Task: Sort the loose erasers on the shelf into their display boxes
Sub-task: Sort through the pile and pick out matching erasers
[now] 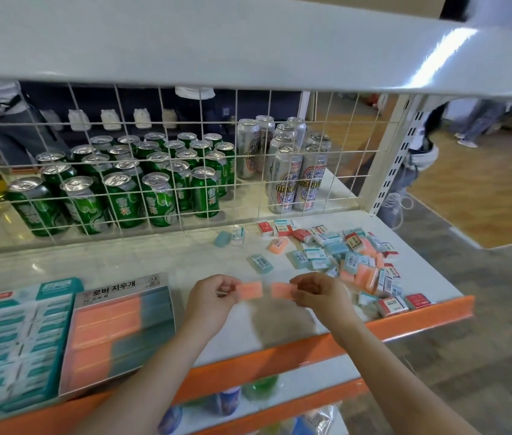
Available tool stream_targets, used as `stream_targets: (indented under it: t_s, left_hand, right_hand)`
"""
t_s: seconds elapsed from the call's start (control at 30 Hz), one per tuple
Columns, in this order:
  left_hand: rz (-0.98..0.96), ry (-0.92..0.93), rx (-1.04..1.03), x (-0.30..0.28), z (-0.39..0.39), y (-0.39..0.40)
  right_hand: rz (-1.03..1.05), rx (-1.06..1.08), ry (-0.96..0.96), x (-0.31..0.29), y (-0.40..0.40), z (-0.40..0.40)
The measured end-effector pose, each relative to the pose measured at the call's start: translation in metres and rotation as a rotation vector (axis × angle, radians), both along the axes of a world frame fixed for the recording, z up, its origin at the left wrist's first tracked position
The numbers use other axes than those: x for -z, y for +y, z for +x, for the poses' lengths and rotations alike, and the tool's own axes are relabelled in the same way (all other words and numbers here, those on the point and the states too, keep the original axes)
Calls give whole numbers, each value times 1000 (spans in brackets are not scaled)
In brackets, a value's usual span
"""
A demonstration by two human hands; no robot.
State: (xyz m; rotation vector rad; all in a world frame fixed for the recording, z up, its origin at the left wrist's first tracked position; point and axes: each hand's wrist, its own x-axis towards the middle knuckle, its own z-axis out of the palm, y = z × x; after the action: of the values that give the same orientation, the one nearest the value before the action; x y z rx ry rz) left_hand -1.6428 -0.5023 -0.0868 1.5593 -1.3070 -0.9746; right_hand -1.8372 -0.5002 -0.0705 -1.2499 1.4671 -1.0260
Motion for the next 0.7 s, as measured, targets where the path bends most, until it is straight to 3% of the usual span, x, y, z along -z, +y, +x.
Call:
stream_targets:
  t_s: [0.47, 0.7]
  left_hand:
    - [-110, -165, -131, -33, 73, 43]
    - [-84, -348, -272, -36, 129, 73]
  right_hand:
    - [-85, -215, 48, -28, 3, 84]
    - [-108, -374, 107, -31, 8, 140]
